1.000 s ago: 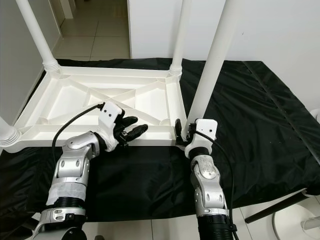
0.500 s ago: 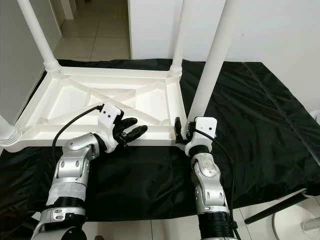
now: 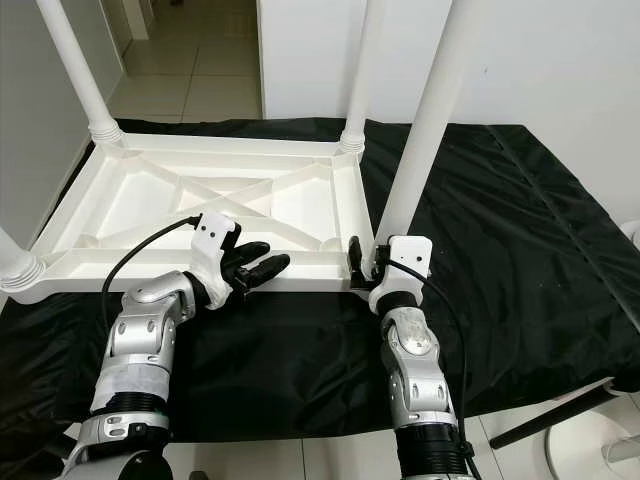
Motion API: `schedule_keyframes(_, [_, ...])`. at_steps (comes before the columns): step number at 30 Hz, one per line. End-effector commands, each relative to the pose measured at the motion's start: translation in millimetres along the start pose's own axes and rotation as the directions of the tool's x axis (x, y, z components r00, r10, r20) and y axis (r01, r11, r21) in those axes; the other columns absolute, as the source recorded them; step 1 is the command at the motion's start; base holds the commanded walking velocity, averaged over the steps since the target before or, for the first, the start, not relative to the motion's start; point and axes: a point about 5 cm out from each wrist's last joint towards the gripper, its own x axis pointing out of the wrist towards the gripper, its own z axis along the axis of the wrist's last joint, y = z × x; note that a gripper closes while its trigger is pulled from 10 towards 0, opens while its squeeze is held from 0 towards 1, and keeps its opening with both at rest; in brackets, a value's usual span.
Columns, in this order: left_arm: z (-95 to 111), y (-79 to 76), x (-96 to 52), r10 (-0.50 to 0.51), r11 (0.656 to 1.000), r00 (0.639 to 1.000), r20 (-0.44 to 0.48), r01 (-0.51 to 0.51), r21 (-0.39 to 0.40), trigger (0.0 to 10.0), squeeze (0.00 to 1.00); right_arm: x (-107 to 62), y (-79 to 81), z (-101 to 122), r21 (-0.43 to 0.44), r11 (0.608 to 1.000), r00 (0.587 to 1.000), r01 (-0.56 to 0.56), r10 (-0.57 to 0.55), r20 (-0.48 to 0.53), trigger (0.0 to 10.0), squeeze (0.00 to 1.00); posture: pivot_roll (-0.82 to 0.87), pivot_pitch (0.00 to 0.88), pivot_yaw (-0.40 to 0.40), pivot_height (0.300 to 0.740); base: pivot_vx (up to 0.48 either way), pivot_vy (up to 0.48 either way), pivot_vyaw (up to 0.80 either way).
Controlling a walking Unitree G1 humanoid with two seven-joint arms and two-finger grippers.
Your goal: Building children table
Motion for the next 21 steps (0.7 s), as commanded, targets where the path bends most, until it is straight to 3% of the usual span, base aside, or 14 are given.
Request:
schedule_keyframes(1, [29.8, 7.3, 21.2, 0.462, 0.887, 0.883, 0.08, -0.457, -0.072, 10.0, 0.0, 0.6, 0.8, -1.3, 0.001, 1.0, 1.0, 0.003, -0.003, -0.002, 10.0, 0.0, -0.04, 0.0, -0.029, 0.74, 0.0, 0.0, 0.0])
schedule_keyframes(17, [29.4, 12.8, 18.5, 0.497, 0.865, 0.865, 0.066, -0.488, -0.12, 10.0, 0.0, -0.7, 0.2, -3.1, -0.005, 1.0, 1.0, 0.0, 0.0, -0.01, 10.0, 0.0, -0.04, 0.0, -0.034, 0.74, 0.0, 0.0, 0.0])
schedule_keyframes(21, [30.2, 11.2, 20.8, 0.515, 0.856, 0.852, 0.089, -0.508, -0.093, 10.0, 0.0, -1.1, 0.3, -3.3, -0.007, 1.0, 1.0, -0.009, 0.009, -0.011, 10.0, 0.0, -0.05, 0.0, -0.035, 0.74, 0.0, 0.0, 0.0])
